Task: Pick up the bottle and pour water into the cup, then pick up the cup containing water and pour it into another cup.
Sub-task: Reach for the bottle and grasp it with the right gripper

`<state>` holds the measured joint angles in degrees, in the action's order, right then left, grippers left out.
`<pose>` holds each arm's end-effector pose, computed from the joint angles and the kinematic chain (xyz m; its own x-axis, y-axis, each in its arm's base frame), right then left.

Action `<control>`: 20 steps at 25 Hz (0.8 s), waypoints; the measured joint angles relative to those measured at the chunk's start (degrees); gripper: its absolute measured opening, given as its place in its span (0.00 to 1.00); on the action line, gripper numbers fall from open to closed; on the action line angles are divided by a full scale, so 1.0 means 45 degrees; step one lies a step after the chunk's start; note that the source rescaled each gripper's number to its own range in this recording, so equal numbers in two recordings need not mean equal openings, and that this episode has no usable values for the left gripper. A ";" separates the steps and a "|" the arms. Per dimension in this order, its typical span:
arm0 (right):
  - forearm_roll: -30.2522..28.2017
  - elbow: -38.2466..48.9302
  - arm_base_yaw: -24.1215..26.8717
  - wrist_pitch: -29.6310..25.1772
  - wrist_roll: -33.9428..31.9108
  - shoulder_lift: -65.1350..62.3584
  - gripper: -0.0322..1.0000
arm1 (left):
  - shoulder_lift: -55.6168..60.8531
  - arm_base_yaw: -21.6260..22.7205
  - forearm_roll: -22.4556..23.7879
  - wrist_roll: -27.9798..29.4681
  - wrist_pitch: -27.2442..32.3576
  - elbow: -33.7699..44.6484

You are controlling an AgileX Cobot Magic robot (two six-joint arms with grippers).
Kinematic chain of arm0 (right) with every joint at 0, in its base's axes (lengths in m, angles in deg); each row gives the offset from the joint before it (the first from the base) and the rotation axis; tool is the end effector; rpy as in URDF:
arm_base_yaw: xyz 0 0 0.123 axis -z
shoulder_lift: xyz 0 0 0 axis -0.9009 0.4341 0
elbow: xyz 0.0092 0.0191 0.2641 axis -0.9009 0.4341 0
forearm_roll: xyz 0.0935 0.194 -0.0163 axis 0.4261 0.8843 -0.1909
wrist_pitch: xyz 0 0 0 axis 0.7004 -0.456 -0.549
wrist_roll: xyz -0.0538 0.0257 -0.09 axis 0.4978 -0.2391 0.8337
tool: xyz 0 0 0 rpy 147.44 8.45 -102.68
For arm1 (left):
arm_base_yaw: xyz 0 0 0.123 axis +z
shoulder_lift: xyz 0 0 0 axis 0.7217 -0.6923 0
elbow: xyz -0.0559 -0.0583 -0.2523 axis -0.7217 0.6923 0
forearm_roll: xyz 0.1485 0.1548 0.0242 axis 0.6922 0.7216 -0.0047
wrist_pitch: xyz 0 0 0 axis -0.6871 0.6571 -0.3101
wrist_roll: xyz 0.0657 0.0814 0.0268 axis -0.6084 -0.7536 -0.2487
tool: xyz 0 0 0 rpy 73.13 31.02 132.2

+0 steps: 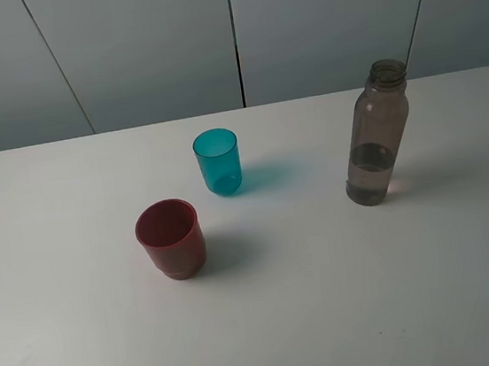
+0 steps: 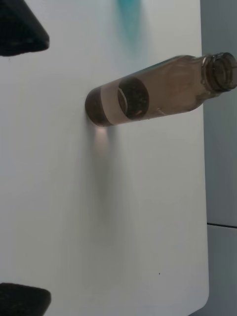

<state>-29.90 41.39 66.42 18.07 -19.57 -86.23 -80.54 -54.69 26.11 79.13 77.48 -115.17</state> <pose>-0.0034 0.0070 0.2496 -0.4833 0.0149 -0.8753 -0.0199 0.9994 0.0280 -0.0023 0.0139 0.2536 -0.4548 0.0888 -0.8862 0.0476 0.9960 0.0754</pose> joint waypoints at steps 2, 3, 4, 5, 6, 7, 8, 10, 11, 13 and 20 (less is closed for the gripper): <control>0.0000 0.0000 0.0000 0.0000 0.0000 0.0000 1.00 | 0.0000 0.0000 0.0000 0.0000 0.0000 0.0000; 0.0000 0.0000 0.0000 0.0000 0.0000 0.0000 1.00 | 0.0000 0.0000 0.0000 0.0000 0.0000 0.0000; 0.0000 0.0000 0.0000 0.0000 0.0000 0.0000 1.00 | 0.0000 0.0000 0.0000 0.0000 0.0000 0.0000; 0.0000 0.0000 0.0000 0.0000 0.0000 0.0000 1.00 | 0.0000 0.0000 0.0000 0.0000 0.0000 0.0000; 0.0000 0.0000 0.0000 0.0000 0.0000 0.0000 1.00 | 0.0000 0.0000 0.0000 0.0000 0.0000 0.0000; 0.0000 0.0000 0.0000 0.0000 0.0000 0.0000 1.00 | 0.0000 0.0000 0.0000 0.0000 0.0000 0.0000; 0.0000 0.0000 0.0000 0.0000 0.0025 0.0000 1.00 | 0.0000 0.0000 0.0000 0.0000 0.0000 0.0000; 0.0000 0.0000 0.0000 0.0000 0.0025 0.0000 1.00 | 0.0000 0.0000 0.0000 0.0000 0.0000 0.0000; 0.0000 0.0000 0.0000 0.0000 0.0025 0.0000 1.00 | 0.0000 0.0000 0.0000 0.0000 0.0000 0.0000; 0.0000 0.0000 0.0000 0.0000 0.0025 0.0000 1.00 | 0.0000 0.0000 0.0000 0.0000 0.0000 0.0000; 0.0504 0.0000 0.0000 0.0000 0.0025 0.0079 1.00 | 0.0000 0.0000 0.0000 0.0000 0.0000 0.0000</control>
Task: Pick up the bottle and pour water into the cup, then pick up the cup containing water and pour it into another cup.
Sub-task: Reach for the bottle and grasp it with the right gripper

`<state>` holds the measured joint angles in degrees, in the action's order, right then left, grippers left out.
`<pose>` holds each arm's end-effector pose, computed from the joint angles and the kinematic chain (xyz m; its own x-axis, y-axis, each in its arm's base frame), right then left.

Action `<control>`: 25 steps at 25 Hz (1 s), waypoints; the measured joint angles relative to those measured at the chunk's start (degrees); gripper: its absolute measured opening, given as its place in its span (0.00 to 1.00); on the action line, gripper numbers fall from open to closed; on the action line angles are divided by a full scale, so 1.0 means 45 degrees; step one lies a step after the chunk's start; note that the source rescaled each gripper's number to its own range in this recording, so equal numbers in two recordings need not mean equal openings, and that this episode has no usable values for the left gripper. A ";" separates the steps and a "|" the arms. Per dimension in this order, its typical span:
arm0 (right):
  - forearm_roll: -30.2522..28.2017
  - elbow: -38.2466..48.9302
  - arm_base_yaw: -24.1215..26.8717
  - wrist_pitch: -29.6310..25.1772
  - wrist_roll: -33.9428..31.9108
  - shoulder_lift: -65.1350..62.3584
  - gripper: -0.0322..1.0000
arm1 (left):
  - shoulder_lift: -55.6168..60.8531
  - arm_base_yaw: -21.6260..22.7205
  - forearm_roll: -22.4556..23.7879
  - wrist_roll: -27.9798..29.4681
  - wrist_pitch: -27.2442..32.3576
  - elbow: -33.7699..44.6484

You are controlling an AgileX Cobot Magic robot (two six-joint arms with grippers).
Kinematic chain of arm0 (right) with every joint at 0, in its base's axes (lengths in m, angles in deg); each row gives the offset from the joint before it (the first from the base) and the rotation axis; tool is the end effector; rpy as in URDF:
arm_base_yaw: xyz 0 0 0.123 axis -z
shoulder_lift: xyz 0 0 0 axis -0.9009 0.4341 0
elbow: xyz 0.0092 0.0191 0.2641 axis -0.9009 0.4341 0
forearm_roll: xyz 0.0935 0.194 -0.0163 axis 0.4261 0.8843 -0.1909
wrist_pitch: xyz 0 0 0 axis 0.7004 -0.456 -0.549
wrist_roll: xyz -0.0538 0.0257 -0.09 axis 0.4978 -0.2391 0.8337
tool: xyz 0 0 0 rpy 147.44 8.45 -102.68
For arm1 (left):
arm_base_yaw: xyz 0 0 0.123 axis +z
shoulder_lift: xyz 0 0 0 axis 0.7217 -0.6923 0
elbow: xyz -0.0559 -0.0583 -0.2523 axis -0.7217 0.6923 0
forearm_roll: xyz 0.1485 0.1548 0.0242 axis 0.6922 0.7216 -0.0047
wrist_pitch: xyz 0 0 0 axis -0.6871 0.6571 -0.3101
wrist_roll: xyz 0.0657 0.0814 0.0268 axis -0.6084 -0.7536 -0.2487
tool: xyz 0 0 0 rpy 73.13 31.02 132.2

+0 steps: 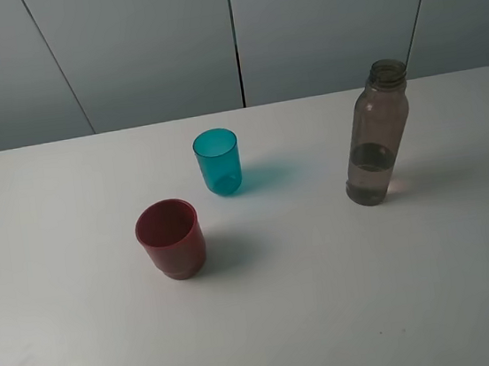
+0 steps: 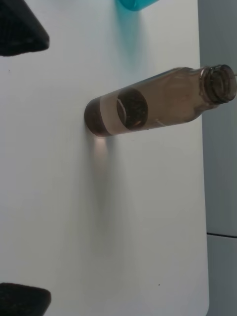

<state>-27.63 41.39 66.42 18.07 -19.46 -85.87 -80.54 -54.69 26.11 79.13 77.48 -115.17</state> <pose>-0.0027 0.0108 0.2499 -0.4881 0.0313 -0.8722 -0.0426 0.9973 0.0596 -0.0023 0.0139 0.2536 -0.4548 0.0888 -0.8862 0.0476 0.9960 0.0754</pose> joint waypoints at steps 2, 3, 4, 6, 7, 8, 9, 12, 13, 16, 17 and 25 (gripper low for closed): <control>0.0202 0.0000 0.0000 0.0030 0.0102 0.0595 1.00 | 0.0000 0.0000 0.0000 0.0000 0.0000 0.0000; 0.0266 -0.0050 0.0000 0.0146 0.0203 0.1027 1.00 | 0.0000 0.0000 0.0000 0.0000 0.0000 0.0000; 0.0440 -0.0171 0.0000 0.0458 0.0299 0.1651 1.00 | 0.0000 0.0000 0.0000 0.0000 0.0000 0.0000; 0.0915 -0.0389 0.0000 0.1721 0.0732 0.3072 1.00 | 0.0000 0.0000 0.0000 0.0000 0.0000 0.0000; 0.1363 -0.0504 0.0000 0.2591 0.1133 0.3682 1.00 | 0.0000 0.0000 0.0000 0.0000 0.0000 0.0000; 0.1843 -0.0567 0.0000 0.3487 0.1560 0.4421 1.00 | 0.0000 0.0000 0.0000 0.0000 0.0000 0.0000; 0.2311 -0.0620 0.0000 0.4191 0.1916 0.5143 1.00 | 0.0000 0.0000 0.0000 0.0000 0.0000 0.0000; 0.2916 -0.0622 -0.0379 0.6416 0.2804 0.6976 1.00 | 0.0000 0.0000 0.0000 0.0000 0.0000 0.0000; 0.2842 -0.0565 -0.0752 0.6983 0.2889 0.7503 1.00 | 0.0000 0.0000 0.0000 0.0000 0.0000 0.0000; 0.1844 -0.0186 -0.2386 0.9061 0.2974 0.8609 1.00 | 0.0000 0.0000 0.0000 0.0000 0.0000 0.0000; 0.1491 0.0033 -0.3029 0.9919 0.2710 0.8871 1.00 | 0.0000 0.0000 0.0000 0.0000 0.0000 0.0000; -0.0050 0.3319 -0.5508 1.7943 0.0369 1.1332 1.00 | 0.0000 0.0000 0.0000 -0.0023 0.0000 0.0000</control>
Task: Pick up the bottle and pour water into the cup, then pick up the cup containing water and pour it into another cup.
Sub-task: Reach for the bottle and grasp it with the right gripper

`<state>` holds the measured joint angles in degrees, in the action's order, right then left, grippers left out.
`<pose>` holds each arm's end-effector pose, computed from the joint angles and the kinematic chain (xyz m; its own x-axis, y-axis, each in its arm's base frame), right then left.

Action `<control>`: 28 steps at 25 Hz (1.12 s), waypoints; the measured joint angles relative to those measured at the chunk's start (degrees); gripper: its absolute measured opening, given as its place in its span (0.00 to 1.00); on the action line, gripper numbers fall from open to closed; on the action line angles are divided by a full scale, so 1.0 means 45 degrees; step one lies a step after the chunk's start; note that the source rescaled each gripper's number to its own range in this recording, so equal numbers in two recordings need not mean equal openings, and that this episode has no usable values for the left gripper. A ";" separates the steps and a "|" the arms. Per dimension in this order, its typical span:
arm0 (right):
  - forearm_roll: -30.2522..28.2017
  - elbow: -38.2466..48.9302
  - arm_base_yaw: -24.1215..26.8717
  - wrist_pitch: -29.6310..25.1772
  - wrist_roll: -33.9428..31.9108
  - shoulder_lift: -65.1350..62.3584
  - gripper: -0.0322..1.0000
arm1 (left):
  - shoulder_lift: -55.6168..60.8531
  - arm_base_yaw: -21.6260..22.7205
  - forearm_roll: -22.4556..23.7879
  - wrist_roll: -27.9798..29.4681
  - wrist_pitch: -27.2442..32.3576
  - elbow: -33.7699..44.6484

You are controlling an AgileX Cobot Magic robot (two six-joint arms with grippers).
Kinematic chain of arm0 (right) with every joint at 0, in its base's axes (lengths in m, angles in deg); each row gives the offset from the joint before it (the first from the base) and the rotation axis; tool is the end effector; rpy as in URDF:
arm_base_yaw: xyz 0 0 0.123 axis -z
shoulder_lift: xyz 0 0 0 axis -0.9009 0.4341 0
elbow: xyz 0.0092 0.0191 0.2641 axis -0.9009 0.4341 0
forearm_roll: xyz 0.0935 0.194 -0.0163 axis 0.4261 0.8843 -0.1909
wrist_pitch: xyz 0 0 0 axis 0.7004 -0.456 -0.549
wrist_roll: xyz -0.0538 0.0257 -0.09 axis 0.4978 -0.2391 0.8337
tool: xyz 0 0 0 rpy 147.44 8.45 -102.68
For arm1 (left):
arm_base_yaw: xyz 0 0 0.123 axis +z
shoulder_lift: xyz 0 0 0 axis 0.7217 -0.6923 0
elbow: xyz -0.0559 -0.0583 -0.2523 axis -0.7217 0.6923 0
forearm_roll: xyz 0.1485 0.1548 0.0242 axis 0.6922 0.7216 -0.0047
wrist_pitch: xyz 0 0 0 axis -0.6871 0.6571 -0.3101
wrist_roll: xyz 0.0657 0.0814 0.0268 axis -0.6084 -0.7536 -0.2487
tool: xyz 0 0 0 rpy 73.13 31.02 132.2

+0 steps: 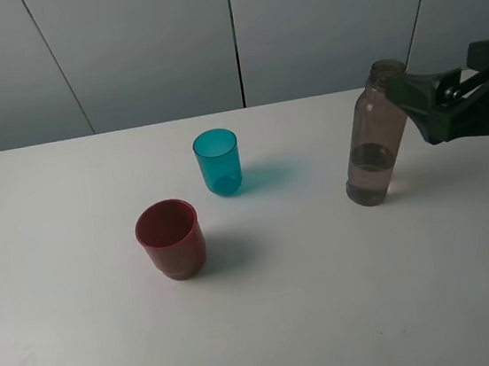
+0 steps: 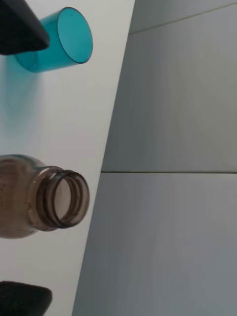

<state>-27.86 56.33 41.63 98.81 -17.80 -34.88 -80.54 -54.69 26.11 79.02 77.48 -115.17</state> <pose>0.1539 0.0603 0.2305 -0.2455 -0.0643 -0.9673 -0.3470 0.9375 0.0258 -0.0023 0.0139 0.2536 -0.4547 0.0907 -0.8860 0.0485 0.9958 0.0771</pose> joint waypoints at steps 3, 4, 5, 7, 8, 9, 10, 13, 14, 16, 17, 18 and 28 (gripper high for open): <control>0.0000 0.1041 -0.0033 0.2638 -0.0350 0.1050 1.00 | 0.0000 0.0000 0.0000 -0.0026 0.0000 0.0000; 0.0000 0.1268 -0.0033 0.3438 -0.0412 0.1455 1.00 | 0.0000 0.0000 0.0000 -0.0026 0.0000 0.0000; 0.0000 0.1387 -0.0033 0.4134 -0.0412 0.1893 1.00 | 0.0000 0.0000 0.0000 -0.0026 0.0000 0.0000; 0.0000 0.1543 -0.0033 0.5049 -0.0460 0.2788 1.00 | 0.0000 0.0000 0.0000 -0.0026 0.0000 0.0000; 0.0000 0.1544 -0.0033 0.5463 -0.0490 0.3319 1.00 | 0.0000 0.0000 0.0000 -0.0026 0.0000 0.0000; 0.0000 0.1544 -0.0033 0.5789 -0.0504 0.3872 1.00 | 0.0000 0.0000 0.0000 -0.0026 0.0000 0.0000; 0.0000 0.1569 -0.0033 0.6124 -0.0533 0.4333 1.00 | 0.0000 0.0000 0.0000 -0.0026 0.0000 0.0000; 0.0064 0.1594 -0.0033 0.7009 -0.0669 0.5787 1.00 | 0.0000 0.0000 0.0000 -0.0026 0.0000 0.0000; 0.0086 0.1594 -0.0033 0.7332 -0.0731 0.6143 1.00 | 0.0000 0.0000 0.0000 -0.0026 0.0000 0.0000; 0.0086 0.1594 -0.0033 0.7962 -0.0852 0.6913 1.00 | 0.0000 0.0000 0.0000 -0.0026 0.0000 0.0000; 0.0143 0.1594 -0.0033 0.8210 -0.0996 0.7275 1.00 | 0.0000 0.0000 0.0000 -0.0026 0.0000 0.0000; 0.0185 0.1594 -0.0033 0.8482 -0.1023 0.7574 1.00 | 0.0000 0.0000 0.0000 -0.0026 0.0000 0.0000; 0.0920 0.1178 -0.0033 1.1204 -0.1167 1.0780 1.00 | 0.0000 0.0000 0.0000 -0.0026 0.0000 0.0000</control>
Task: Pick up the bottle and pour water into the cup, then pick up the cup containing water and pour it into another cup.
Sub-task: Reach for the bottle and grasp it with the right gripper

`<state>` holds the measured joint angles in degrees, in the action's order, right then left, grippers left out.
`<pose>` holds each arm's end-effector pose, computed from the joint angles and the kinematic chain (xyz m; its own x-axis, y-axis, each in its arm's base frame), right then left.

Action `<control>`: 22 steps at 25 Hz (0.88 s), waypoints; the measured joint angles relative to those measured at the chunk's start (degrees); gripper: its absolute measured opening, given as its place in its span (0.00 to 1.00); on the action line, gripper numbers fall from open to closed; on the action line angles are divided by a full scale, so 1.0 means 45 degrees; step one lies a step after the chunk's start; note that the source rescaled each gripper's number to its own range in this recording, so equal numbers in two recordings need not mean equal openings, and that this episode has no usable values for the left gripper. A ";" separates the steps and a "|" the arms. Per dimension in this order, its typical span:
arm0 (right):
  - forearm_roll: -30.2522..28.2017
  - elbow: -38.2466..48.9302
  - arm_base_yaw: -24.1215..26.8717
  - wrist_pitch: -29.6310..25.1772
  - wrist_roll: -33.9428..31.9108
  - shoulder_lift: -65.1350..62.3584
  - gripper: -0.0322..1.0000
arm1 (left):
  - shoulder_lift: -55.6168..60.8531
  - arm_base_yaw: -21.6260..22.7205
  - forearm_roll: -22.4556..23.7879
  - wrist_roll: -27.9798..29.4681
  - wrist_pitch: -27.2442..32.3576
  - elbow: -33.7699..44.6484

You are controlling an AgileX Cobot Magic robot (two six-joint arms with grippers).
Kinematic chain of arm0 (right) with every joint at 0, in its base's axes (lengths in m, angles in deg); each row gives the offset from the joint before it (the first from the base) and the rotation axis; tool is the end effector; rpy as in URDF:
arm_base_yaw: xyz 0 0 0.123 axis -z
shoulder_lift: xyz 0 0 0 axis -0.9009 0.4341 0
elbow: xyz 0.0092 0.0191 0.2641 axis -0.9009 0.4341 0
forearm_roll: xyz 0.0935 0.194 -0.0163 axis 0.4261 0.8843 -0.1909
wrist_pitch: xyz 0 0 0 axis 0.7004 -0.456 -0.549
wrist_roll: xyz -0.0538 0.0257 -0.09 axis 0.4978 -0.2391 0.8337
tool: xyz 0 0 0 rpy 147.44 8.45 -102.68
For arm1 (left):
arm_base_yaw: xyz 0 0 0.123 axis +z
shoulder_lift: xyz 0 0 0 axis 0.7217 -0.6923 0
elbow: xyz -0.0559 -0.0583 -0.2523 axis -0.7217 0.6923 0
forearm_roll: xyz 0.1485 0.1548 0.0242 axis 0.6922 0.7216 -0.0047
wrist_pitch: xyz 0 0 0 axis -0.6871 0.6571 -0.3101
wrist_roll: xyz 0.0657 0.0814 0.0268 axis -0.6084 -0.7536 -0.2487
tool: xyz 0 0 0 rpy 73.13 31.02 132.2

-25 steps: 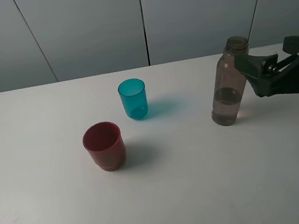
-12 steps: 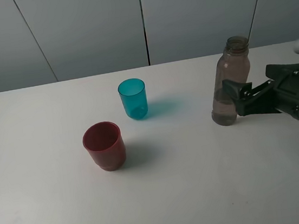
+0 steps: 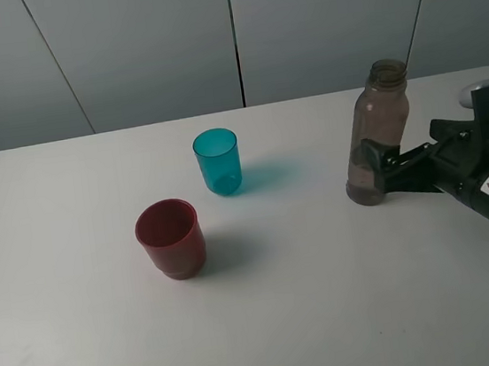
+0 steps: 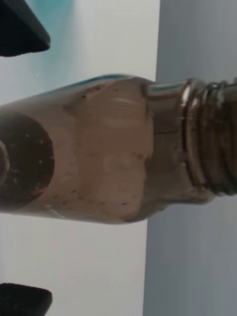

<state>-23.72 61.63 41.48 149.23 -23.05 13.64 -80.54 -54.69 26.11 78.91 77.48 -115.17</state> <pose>0.2125 0.0698 0.1288 -0.3092 -0.0321 -0.9504 -0.2093 0.9772 0.0351 -0.0023 0.0139 0.2536 -0.4546 0.0926 -0.8859 0.0494 0.9957 0.0788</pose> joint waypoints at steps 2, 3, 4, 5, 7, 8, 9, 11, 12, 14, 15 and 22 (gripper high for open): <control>0.0000 -0.0333 0.0000 0.0047 -0.0021 0.0551 1.00 | 0.0000 0.0000 0.0000 0.0000 0.0000 0.0000; 0.0023 -0.0524 0.0000 0.0048 -0.0021 0.0772 1.00 | 0.0000 0.0000 0.0000 0.0000 0.0000 0.0000; 0.0044 -0.0690 0.0000 0.0048 -0.0021 0.0921 1.00 | 0.0000 0.0000 0.0000 0.0000 0.0000 0.0000; 0.0048 -0.0816 0.0000 0.0070 -0.0021 0.1065 1.00 | 0.0000 0.0000 0.0000 0.0000 0.0000 0.0000; 0.0161 -0.1069 0.0000 0.0070 -0.0021 0.1296 1.00 | 0.0000 0.0000 0.0000 0.0000 0.0000 0.0000; 0.0231 -0.1192 0.0000 0.0070 -0.0021 0.1360 1.00 | 0.0000 0.0000 0.0000 0.0000 0.0000 0.0000; 0.0314 -0.1292 0.0000 0.0078 0.0005 0.1445 1.00 | 0.0000 0.0000 0.0000 0.0023 0.0000 0.0000; 0.0583 -0.1607 0.0000 0.0108 0.0076 0.1582 1.00 | 0.0000 0.0000 0.0000 0.0051 0.0000 0.0000; 0.0762 -0.1757 0.0000 0.0137 0.0076 0.1697 1.00 | 0.0000 0.0000 0.0000 0.0051 0.0000 0.0000; 0.0909 -0.1998 0.0000 0.0161 0.0102 0.1942 1.00 | 0.0000 0.0000 0.0000 0.0051 0.0000 0.0000; 0.0931 -0.2113 0.0000 0.0161 0.0120 0.2086 1.00 | 0.0000 0.0000 0.0000 0.0051 0.0000 0.0000; 0.1275 -0.2829 0.0000 0.0191 0.0177 0.3046 1.00 | 0.0000 0.0000 0.0000 0.0051 0.0000 0.0000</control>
<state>-17.98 48.90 41.48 150.09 -22.25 27.34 -80.54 -54.69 26.11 79.14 77.48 -115.17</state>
